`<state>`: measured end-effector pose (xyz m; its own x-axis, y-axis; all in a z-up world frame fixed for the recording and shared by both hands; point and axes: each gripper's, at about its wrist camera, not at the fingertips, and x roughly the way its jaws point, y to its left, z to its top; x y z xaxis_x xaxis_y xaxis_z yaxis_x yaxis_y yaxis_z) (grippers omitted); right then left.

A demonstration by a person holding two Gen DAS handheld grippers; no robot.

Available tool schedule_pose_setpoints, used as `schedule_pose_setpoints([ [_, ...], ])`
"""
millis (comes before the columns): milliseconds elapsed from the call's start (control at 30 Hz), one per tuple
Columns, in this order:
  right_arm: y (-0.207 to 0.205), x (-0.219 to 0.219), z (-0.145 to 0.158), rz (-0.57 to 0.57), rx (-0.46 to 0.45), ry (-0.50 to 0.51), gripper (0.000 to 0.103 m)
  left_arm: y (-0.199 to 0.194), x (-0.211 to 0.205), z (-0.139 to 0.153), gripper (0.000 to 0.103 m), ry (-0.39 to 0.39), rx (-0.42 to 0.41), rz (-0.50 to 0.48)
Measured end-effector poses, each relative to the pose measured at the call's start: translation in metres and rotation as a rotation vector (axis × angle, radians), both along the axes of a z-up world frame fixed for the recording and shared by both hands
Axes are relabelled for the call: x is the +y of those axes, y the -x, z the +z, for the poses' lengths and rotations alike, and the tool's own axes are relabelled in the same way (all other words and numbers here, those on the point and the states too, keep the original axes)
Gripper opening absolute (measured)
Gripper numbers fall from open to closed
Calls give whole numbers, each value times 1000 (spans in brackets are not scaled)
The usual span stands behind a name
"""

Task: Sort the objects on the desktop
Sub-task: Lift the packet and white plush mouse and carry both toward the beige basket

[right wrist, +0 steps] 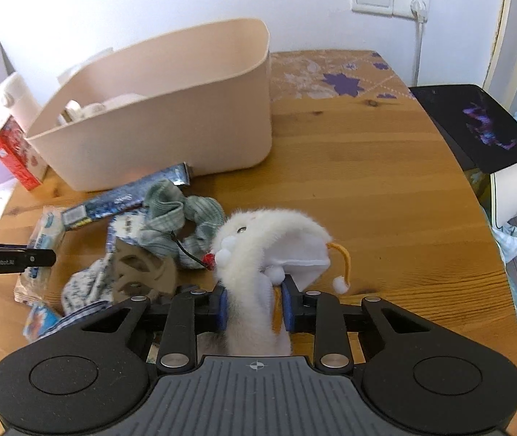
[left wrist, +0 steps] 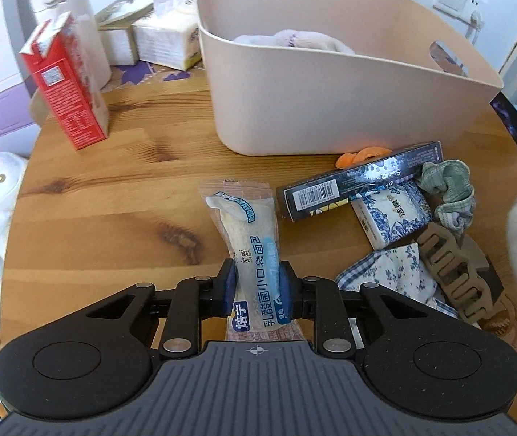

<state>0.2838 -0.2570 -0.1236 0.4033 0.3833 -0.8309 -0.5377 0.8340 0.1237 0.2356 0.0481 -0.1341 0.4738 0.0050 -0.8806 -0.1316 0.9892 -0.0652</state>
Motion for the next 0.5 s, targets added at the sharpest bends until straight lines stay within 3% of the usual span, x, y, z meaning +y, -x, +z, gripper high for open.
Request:
schedule_pose_setpoints([
  [500, 22, -19, 44, 59, -75, -96, 26, 44, -7, 50, 24, 10, -109, 61],
])
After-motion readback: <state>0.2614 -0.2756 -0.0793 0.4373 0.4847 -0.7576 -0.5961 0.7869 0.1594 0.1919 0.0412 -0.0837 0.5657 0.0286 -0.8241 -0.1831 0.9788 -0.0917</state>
